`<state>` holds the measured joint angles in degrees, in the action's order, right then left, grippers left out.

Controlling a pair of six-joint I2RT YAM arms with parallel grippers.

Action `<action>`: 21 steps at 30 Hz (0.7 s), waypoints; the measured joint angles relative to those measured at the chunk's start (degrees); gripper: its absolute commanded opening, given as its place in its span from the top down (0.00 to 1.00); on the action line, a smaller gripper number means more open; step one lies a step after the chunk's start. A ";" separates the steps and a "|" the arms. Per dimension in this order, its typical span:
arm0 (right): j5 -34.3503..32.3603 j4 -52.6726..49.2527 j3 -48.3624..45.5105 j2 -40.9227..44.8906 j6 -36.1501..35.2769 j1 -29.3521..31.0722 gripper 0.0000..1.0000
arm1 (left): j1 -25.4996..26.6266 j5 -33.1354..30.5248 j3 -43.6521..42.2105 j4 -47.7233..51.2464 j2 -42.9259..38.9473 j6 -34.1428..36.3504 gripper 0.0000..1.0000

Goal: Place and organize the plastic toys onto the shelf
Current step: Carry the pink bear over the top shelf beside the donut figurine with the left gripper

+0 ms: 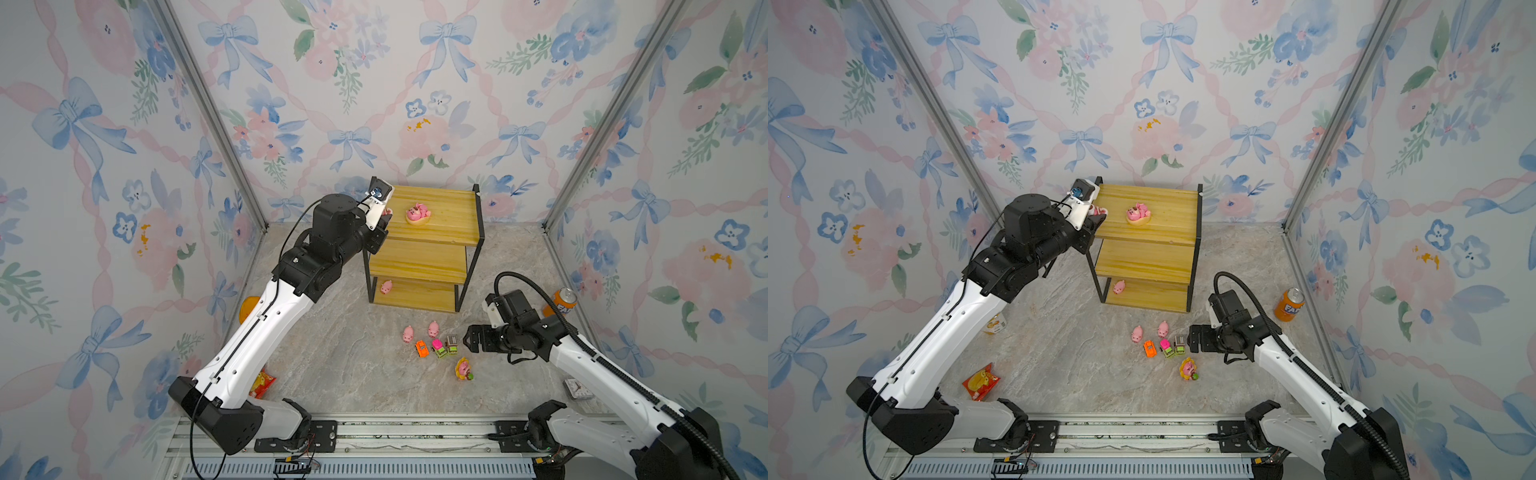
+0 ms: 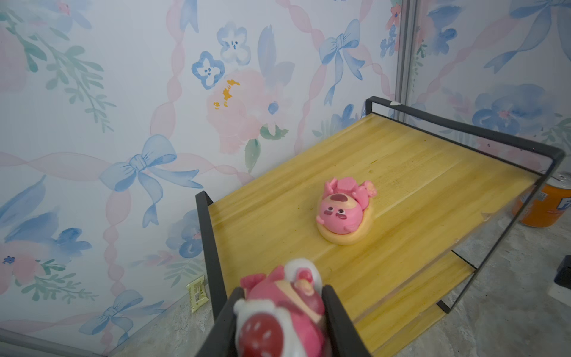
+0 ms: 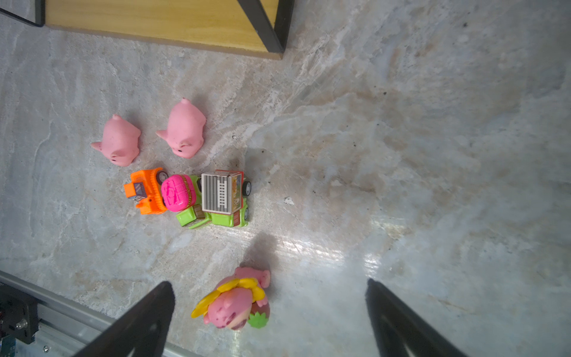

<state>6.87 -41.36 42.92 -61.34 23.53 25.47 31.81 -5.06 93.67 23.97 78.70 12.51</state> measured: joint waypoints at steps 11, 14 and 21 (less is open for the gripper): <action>0.02 1.22 0.00 -1.05 -0.42 -0.81 0.01 | -2.78 4.13 1.77 0.17 5.53 2.95 0.80; 0.02 1.62 0.00 -1.25 -0.42 -1.11 0.01 | -3.48 5.11 2.25 0.22 6.08 3.37 0.79; 0.02 2.29 -0.13 -1.60 -0.42 -1.51 0.01 | -3.82 6.95 4.57 0.13 7.45 4.22 0.79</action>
<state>6.90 -39.07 42.78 -62.94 23.11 23.97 27.99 1.89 98.24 24.10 86.15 16.73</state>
